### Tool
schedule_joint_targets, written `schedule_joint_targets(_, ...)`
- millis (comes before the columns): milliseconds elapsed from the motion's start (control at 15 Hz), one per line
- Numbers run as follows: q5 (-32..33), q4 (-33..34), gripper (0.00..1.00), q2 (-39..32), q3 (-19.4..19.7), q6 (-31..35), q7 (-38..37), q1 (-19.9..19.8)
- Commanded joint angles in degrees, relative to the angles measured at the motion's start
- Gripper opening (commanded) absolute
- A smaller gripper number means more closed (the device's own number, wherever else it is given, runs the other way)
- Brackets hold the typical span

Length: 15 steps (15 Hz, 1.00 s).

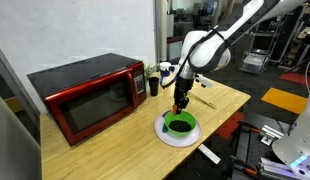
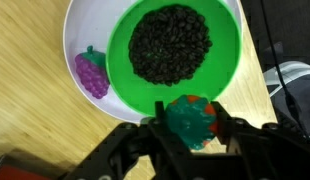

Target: Pick up a strawberry and put it in the green bowl

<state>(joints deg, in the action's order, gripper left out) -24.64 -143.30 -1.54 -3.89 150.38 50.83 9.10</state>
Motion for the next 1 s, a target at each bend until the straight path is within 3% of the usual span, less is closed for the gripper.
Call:
schedule_joint_targets(0, 0.58, 2.62, 0.23, -4.82, -1.18, 1.43, -0.93, -1.85)
schedule_joint_targets(933, 1.46, 2.67, 0.23, -10.43, -4.34, 3.93, -4.57, -5.05)
